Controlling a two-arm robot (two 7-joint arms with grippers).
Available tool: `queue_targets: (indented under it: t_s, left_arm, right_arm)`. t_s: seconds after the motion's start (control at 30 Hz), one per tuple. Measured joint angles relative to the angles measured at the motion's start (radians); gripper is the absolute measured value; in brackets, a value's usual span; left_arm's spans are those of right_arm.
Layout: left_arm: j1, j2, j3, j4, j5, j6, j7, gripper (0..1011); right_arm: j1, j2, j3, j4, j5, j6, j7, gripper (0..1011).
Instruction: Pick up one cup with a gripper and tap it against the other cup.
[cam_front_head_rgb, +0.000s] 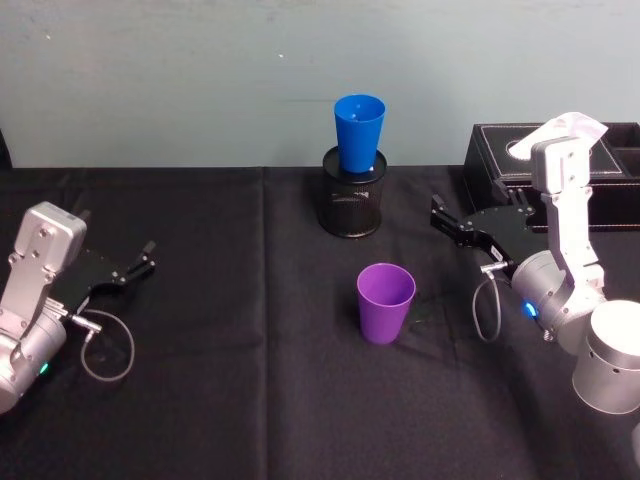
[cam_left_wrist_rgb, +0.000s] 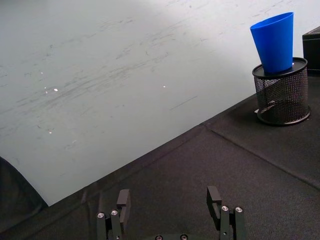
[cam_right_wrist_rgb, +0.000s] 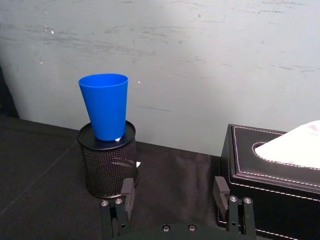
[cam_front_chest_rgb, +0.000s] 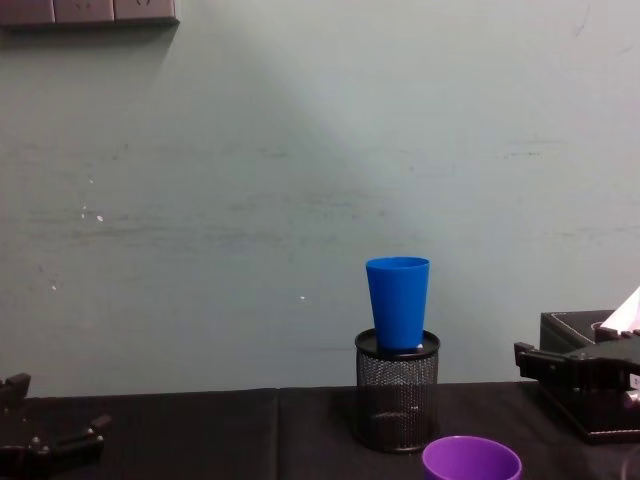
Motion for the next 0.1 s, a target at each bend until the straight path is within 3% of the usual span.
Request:
queue_targets:
  t_s: [0.1]
  left_arm:
    - [0.0, 0.0, 0.0, 0.0, 0.0, 0.0, 0.0, 1000]
  right_arm:
    - [0.0, 0.0, 0.0, 0.0, 0.0, 0.0, 0.0, 1000]
